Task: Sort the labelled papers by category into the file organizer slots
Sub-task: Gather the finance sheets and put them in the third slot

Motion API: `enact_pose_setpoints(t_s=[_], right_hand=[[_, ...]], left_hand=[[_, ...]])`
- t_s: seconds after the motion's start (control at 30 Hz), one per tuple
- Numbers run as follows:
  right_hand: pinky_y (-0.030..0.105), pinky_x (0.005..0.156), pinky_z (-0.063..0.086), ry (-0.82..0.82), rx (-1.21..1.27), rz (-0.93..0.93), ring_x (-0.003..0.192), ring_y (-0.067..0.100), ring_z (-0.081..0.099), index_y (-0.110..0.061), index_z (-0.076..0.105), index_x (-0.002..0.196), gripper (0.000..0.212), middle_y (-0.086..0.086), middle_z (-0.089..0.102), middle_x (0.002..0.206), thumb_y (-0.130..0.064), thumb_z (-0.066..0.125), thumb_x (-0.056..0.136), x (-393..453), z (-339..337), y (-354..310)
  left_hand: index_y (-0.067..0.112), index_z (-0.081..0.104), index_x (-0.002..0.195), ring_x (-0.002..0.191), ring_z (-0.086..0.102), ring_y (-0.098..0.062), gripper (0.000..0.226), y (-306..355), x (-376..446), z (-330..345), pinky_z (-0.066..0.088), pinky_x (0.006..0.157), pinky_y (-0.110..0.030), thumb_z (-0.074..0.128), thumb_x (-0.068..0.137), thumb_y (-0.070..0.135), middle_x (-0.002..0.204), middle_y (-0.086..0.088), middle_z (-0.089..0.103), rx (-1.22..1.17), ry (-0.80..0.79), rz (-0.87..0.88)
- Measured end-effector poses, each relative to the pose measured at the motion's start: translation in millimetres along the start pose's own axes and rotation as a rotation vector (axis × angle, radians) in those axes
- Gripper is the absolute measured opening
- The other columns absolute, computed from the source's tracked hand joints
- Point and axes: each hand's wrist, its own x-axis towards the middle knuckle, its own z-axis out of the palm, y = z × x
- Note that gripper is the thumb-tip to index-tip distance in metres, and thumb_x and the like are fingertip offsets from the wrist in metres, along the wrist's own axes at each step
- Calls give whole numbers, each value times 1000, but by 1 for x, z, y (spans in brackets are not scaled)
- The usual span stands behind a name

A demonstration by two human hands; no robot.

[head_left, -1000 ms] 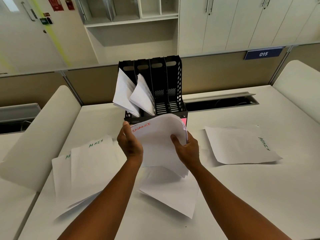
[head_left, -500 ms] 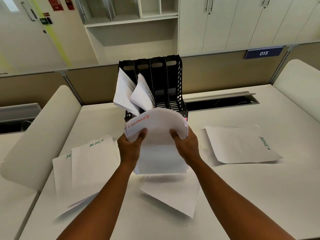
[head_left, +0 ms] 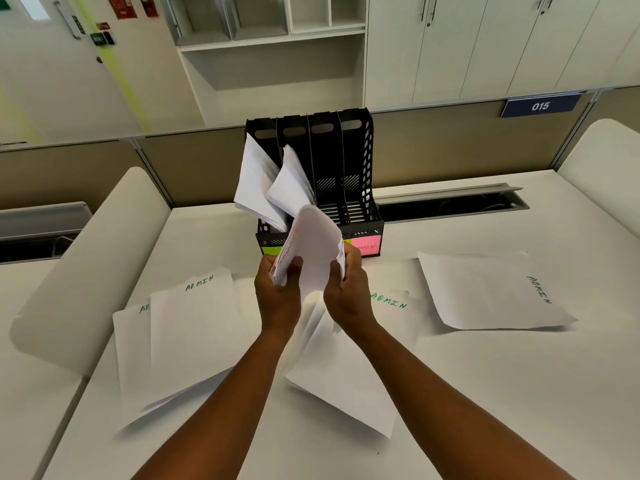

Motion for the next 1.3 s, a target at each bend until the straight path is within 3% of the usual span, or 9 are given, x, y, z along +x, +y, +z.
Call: enact_pose_setpoints(t_s=[0.1,0.2,0.43,0.7,0.8,0.9,0.97,1.07,1.3], right_hand=[[-7,62,40,24,1,2,80,-9,56,-48,31,116,42,-38,45,97,-69,41,80,2,-2,0],[-7,61,40,-2,-47,38,87,3,58,-41,36,124,38,-25,52,105,-46,51,90,3,-4,12],[-1,67,39,-76,-167,161,91,3,51,-20,44,134,46,-14,50,108,-29,58,92,-5,-12,44],[-11,56,33,-3,-119,135,74,-8,51,-13,49,128,48,-16,52,96,-38,50,88,-2,-11,34],[-6,61,40,-68,-163,179,81,1,58,-15,47,129,43,-13,55,101,-27,58,90,-4,-13,41],[25,83,52,-143,-242,254,102,19,61,-15,46,129,44,3,62,116,-20,63,89,-9,-16,52],[39,88,53,-169,-268,287,107,28,61,-14,46,129,45,8,62,121,-20,63,88,-12,-18,55],[35,84,53,-188,-294,310,105,30,62,-13,46,128,41,9,62,118,-20,60,90,-15,-22,60],[20,77,43,-196,-365,344,102,28,63,-11,51,122,29,9,64,114,-19,54,94,-21,-28,67]], left_hand=[[45,50,103,87,66,-19,26,1,0,1,58,69,-24,68,84,39,98,13,60,22,-5,16],[48,46,105,86,63,-11,31,-1,1,1,55,73,-21,68,84,42,100,19,57,104,-23,16],[37,47,123,98,62,-20,45,-15,-2,-4,55,86,-40,69,85,37,109,4,61,148,-44,-121],[32,55,112,76,65,-13,35,-11,1,-6,51,59,-7,67,81,45,93,5,63,139,37,-82],[27,57,117,82,66,-18,41,-18,1,-9,57,70,-23,68,82,44,99,2,65,157,0,-125],[20,56,124,88,64,-22,47,-30,-2,-11,57,80,-35,67,84,43,102,-2,64,242,-39,-188],[18,57,122,86,64,-21,45,-35,-4,-13,56,74,-28,65,86,43,99,-3,65,273,-53,-205],[16,59,118,82,64,-19,39,-39,-4,-16,51,66,-19,63,88,40,96,-3,66,316,-73,-216],[13,59,118,85,63,-21,34,-43,-10,-22,55,85,-40,62,90,33,100,-7,66,282,-83,-249]])
